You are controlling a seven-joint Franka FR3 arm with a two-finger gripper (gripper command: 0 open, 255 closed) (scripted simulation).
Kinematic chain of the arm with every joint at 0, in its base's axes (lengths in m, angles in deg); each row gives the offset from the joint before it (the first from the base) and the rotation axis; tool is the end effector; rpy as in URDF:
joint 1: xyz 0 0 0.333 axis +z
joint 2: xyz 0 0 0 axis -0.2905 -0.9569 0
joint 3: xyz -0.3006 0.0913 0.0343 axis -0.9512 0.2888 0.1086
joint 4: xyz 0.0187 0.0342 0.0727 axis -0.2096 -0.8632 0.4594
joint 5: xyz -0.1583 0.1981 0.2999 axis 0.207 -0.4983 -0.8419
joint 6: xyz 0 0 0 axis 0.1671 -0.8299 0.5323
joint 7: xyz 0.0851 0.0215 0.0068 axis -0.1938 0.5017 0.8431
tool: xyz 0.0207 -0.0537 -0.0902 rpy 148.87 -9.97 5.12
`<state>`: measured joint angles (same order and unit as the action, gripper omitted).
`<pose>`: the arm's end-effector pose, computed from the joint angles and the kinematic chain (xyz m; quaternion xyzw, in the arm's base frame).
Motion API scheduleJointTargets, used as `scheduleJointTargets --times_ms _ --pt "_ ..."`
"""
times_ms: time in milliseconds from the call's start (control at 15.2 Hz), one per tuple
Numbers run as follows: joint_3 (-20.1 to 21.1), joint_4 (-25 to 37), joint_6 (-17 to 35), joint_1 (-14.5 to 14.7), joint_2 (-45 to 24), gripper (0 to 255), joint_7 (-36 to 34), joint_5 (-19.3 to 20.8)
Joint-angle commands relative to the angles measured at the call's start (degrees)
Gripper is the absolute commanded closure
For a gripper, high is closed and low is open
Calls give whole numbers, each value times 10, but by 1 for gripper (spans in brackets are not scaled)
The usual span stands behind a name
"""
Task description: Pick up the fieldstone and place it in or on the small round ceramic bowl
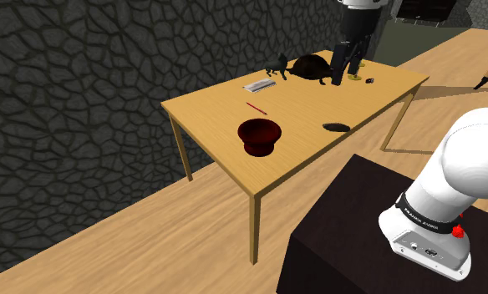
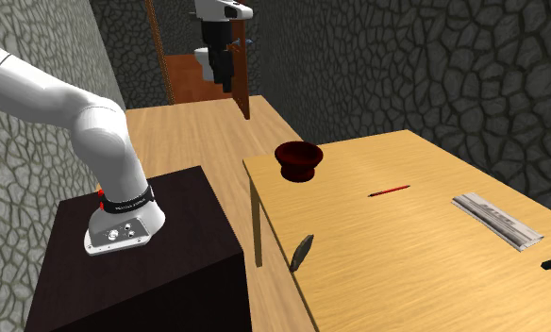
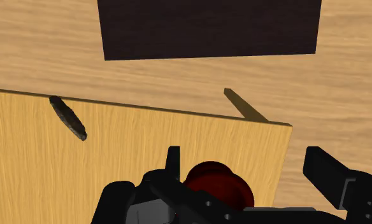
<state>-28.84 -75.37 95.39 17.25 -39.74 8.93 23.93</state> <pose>0.3158 -0.0096 0.5525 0.9998 -0.0178 -0.0099 0.0071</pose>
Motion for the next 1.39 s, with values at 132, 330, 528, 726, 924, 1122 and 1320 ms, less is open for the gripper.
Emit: scheduleJointTargets --times_ms 132,330,528,726,924,1122,1320 --pt "-20 -31 28 -4 6 0 32 18" --pt "-51 -73 72 -13 7 0 80 46" --pt "-85 -107 121 -23 -2 0 128 75" --pt "-121 -133 174 -34 -23 0 176 105" --pt "-159 -150 232 -44 -56 0 223 133" --pt "-199 -158 293 -51 -102 0 271 158" --pt "-240 -156 358 -52 -159 0 321 175"
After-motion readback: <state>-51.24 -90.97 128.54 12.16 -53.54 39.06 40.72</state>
